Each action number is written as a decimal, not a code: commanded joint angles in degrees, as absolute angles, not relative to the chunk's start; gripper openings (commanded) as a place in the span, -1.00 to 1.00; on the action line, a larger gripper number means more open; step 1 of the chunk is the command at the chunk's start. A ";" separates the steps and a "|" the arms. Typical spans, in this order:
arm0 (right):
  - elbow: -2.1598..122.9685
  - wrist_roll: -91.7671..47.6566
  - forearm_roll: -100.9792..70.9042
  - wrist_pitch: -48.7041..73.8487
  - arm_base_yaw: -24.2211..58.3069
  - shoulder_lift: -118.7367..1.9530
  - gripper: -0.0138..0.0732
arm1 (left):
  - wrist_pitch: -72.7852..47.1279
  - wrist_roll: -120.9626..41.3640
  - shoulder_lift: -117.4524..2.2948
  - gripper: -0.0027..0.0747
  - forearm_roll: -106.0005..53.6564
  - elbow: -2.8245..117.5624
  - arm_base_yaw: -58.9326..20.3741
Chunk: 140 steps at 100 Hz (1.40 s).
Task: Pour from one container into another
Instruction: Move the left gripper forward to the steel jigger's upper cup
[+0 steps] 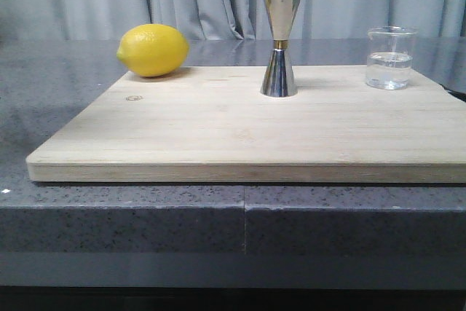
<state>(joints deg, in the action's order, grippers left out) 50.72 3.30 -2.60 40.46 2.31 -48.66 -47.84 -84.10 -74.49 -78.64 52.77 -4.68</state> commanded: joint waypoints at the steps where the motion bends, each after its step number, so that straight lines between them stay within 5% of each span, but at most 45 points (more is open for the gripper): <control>1: 52.63 2.87 -2.14 36.24 2.13 -49.16 0.00 | -51.65 -88.45 -76.27 0.58 -82.65 54.60 -5.07; 39: 52.63 2.87 0.53 31.72 2.13 -49.64 0.00 | -65.12 -111.53 -89.04 0.58 -94.62 54.60 -5.58; 77: 52.63 2.87 1.11 30.58 2.13 -49.73 0.00 | -57.56 -127.09 -90.66 0.58 -101.47 54.71 -13.78; 140: 52.63 2.87 1.11 30.69 2.13 -49.73 0.00 | -60.61 -128.75 -102.41 0.58 -106.10 64.33 -21.26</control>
